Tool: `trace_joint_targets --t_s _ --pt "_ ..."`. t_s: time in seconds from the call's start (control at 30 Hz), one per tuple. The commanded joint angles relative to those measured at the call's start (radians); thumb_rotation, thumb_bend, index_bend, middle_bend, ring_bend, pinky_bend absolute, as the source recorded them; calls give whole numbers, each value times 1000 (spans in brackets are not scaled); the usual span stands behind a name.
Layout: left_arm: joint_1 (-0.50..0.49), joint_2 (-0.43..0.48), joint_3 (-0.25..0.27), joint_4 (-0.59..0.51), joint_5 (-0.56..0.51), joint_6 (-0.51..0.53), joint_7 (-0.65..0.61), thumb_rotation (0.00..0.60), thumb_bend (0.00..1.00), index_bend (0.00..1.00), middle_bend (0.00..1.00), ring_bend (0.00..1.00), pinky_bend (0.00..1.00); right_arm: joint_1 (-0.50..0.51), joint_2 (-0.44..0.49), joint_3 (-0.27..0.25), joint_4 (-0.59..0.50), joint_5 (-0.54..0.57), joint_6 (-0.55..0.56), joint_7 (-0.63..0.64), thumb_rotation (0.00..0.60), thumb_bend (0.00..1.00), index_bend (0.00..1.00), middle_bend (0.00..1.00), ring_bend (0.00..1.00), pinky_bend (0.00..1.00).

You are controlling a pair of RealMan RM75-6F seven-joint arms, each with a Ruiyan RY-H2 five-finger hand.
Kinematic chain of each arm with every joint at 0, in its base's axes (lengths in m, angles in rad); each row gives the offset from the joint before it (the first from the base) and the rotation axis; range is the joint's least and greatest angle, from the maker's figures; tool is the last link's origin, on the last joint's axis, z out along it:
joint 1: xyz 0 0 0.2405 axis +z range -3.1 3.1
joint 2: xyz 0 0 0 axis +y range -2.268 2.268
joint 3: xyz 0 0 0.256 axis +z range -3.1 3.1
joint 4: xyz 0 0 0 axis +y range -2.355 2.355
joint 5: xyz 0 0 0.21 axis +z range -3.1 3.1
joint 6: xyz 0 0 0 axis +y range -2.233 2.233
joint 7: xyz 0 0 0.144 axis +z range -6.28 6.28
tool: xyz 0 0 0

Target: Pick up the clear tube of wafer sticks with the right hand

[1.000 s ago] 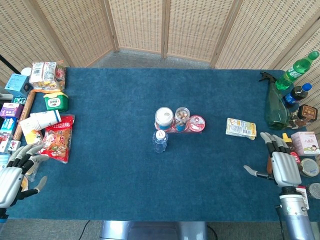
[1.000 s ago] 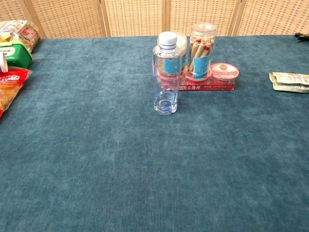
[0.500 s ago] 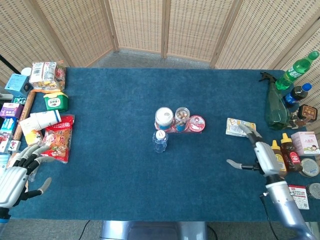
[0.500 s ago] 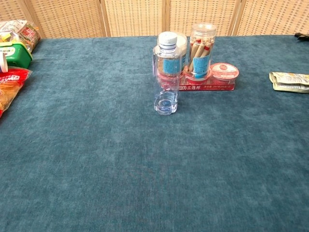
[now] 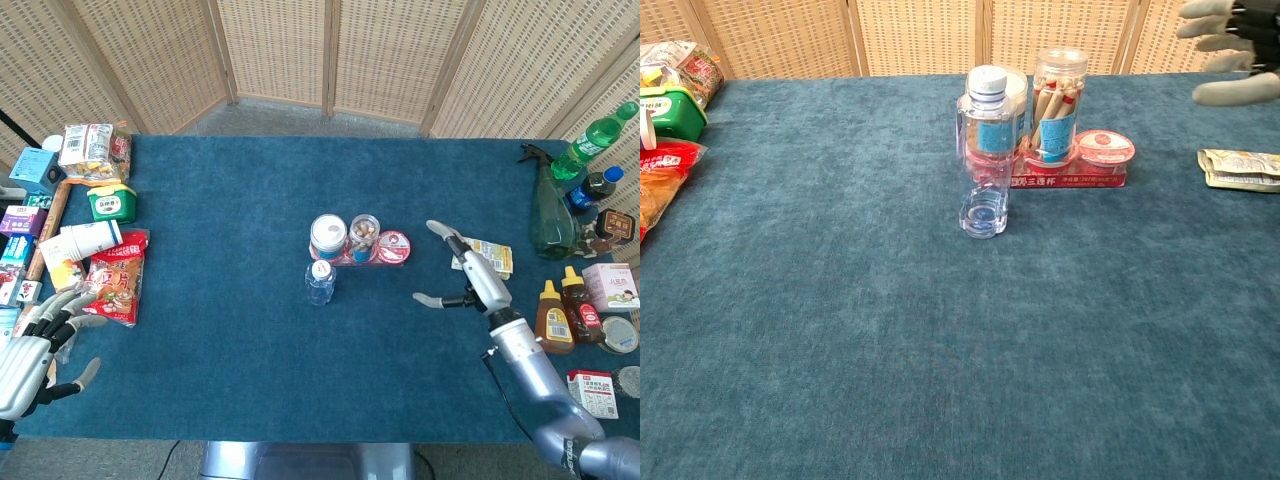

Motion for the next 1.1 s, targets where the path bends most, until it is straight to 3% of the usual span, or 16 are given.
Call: trace_joint_targets --t_s 0.03,0.57,1.1 --pt "0 0 0 -1 0 0 2 600 433 288 158 0 0 42 -28 11 52 2 -35 38 515 53 0 27 0 0" --pt "11 11 7 -7 6 15 5 600 434 288 159 0 0 174 -135 27 237 43 -160 140 573 56 0 29 0 0" --pt "24 23 10 -10 -1 30 6 600 434 288 158 0 0 296 -235 27 390 67 -296 194 588 56 0 34 0 0"
